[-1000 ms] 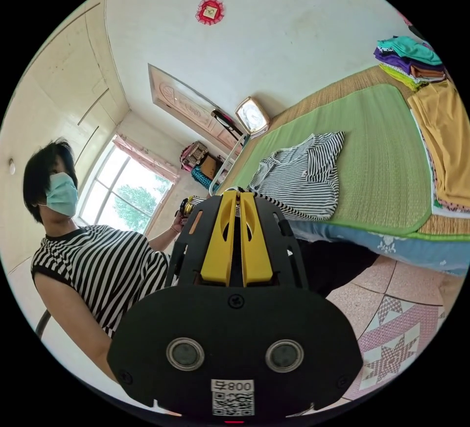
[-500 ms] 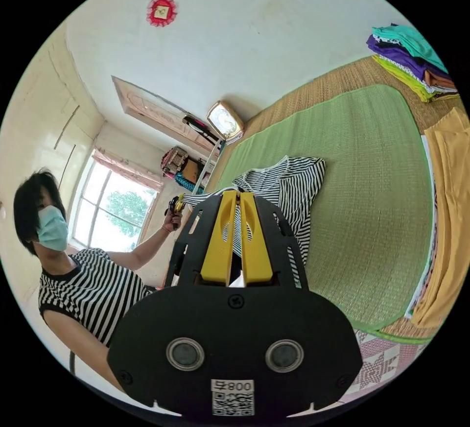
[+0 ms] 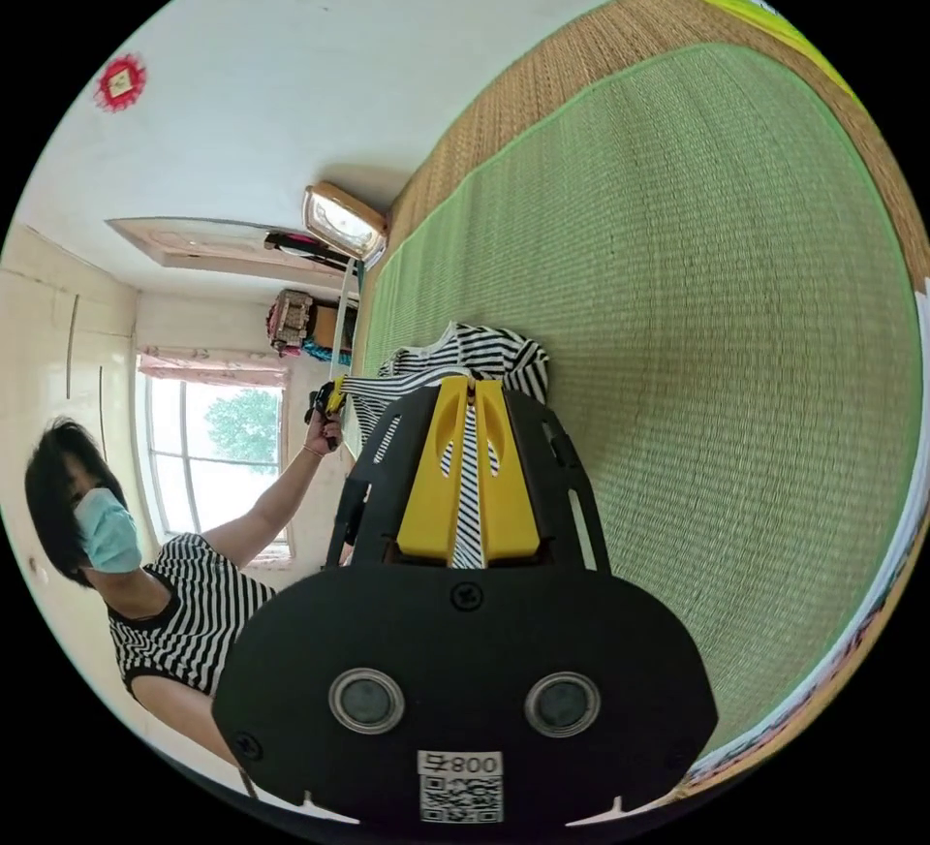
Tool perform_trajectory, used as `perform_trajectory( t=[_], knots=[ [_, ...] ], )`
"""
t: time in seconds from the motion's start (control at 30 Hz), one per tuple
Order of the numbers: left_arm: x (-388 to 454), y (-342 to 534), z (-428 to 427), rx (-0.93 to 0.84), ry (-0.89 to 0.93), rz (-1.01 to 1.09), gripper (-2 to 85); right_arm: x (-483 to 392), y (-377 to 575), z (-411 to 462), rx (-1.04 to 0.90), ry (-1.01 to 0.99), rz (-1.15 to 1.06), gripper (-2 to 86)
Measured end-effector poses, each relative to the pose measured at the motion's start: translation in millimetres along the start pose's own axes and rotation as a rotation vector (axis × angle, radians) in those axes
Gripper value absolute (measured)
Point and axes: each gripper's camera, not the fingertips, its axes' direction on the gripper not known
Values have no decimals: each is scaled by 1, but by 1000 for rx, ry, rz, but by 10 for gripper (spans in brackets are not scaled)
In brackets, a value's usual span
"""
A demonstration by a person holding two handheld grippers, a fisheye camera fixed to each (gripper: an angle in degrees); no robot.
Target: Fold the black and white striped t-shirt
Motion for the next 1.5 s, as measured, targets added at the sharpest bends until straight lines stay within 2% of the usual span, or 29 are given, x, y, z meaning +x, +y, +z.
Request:
perform_trajectory(
  t=[0.3, 0.53, 0.63, 0.67, 0.7, 0.77, 0.83, 0.97, 1.07, 1.27, 1.5],
  knots=[
    [35, -33, 38, -15, -75, -66, 40, 85, -71, 16, -28, -40, 95, 12],
    [71, -25, 37, 98, -32, -103, 50, 122, -83, 11, -6, -79, 109, 11],
    [96, -12, 40, 148, -32, -74, 40, 140, -79, 3, 38, -98, 135, 9],
    [116, -6, 48, 138, -47, -5, 33, 147, -77, 1, 54, -90, 150, 6],
    [127, -4, 55, 105, -63, 45, 30, 150, -75, -1, 65, -84, 156, 5],
    [169, 6, 100, -124, -171, 193, 15, 148, -68, -1, 103, -61, 122, 2],
    [194, 14, 135, -250, -264, 290, 9, 133, -62, 11, 103, -10, 68, 1],
    [230, 17, 201, -429, -504, 432, 3, 82, -56, 92, -31, 121, -134, 0],
    [246, 15, 228, -477, -584, 462, 2, 63, -58, 173, -182, 283, -259, 0],
    [274, 17, 255, -504, -640, 513, 1, 77, -62, 270, -300, 468, -370, 0],
    [299, 17, 272, -470, -681, 534, 1, 119, -65, 288, -273, 521, -372, 0]
  ],
)
